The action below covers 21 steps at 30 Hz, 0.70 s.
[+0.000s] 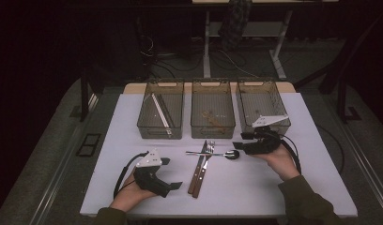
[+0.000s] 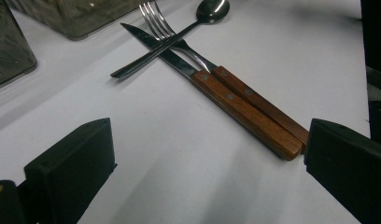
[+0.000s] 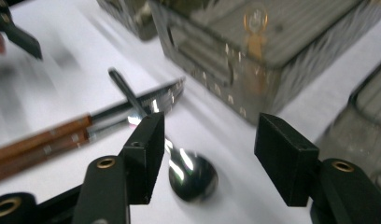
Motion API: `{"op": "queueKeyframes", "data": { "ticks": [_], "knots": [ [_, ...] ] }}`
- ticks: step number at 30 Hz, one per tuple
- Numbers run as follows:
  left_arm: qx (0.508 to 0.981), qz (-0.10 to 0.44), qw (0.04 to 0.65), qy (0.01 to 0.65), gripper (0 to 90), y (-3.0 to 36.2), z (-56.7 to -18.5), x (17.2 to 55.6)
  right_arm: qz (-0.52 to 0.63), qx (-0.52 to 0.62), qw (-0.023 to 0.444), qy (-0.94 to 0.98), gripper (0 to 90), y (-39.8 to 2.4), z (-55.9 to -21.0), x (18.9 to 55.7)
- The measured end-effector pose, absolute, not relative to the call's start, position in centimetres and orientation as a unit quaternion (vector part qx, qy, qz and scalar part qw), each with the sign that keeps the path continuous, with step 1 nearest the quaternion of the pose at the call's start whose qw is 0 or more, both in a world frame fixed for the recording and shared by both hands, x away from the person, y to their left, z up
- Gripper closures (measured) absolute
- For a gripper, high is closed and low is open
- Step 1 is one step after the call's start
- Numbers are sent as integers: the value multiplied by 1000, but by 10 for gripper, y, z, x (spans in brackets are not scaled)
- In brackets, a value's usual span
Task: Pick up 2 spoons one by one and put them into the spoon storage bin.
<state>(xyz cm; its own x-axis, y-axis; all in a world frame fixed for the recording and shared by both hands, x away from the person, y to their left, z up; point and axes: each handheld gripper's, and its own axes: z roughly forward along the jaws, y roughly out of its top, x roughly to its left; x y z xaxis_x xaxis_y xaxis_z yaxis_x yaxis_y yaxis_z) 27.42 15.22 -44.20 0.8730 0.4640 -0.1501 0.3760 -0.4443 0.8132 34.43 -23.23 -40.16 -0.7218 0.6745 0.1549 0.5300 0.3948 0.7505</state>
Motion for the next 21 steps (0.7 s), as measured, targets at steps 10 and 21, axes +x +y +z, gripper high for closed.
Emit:
{"op": "queueKeyframes", "data": {
  "ticks": [10, 21],
  "knots": [
    [850, 47, 465, 243, 3, 152, -442, 274, 378, 381, 56, 842, 487, -225, -433, 347],
    [850, 47, 465, 243, 3, 152, -442, 274, 363, 372, 43, 853, 564, -217, -444, 348]
  ]
}}
